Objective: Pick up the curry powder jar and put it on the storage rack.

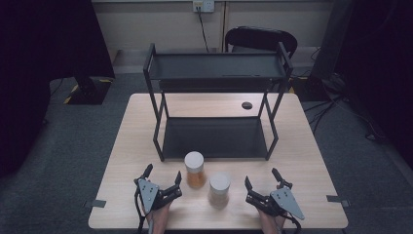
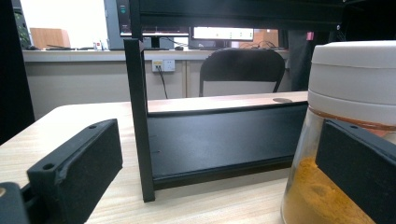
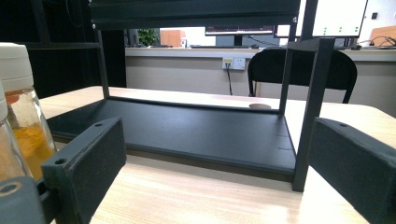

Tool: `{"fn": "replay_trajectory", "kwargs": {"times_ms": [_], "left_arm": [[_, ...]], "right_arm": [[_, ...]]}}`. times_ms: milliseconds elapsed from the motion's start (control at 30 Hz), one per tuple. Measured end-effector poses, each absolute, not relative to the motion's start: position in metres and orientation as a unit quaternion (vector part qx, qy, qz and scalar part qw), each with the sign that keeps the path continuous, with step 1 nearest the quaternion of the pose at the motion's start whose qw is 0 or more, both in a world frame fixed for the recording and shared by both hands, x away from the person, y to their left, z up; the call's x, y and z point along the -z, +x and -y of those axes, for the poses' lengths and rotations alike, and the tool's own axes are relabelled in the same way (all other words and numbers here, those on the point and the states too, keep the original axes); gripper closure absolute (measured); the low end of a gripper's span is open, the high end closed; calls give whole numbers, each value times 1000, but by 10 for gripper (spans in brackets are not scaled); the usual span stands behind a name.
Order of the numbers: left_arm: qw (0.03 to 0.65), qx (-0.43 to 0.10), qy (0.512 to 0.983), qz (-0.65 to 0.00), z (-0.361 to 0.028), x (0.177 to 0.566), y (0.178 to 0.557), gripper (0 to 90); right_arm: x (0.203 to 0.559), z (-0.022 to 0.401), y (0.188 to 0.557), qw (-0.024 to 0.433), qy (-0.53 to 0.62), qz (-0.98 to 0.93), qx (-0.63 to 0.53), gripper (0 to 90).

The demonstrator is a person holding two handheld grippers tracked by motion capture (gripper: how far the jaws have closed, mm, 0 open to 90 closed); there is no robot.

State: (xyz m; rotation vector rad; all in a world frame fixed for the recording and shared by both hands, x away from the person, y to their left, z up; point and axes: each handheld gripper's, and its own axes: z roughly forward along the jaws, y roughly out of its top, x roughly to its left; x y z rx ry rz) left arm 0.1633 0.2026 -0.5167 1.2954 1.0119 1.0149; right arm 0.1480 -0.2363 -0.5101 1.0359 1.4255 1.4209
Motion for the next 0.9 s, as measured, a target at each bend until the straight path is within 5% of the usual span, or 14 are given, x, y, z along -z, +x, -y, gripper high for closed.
{"fn": "replay_trajectory", "kwargs": {"times_ms": [900], "left_arm": [[566, -429, 543, -448, -200, 512, 161, 0]], "right_arm": [[512, 235, 147, 430, 414, -565, -570, 28]]}}
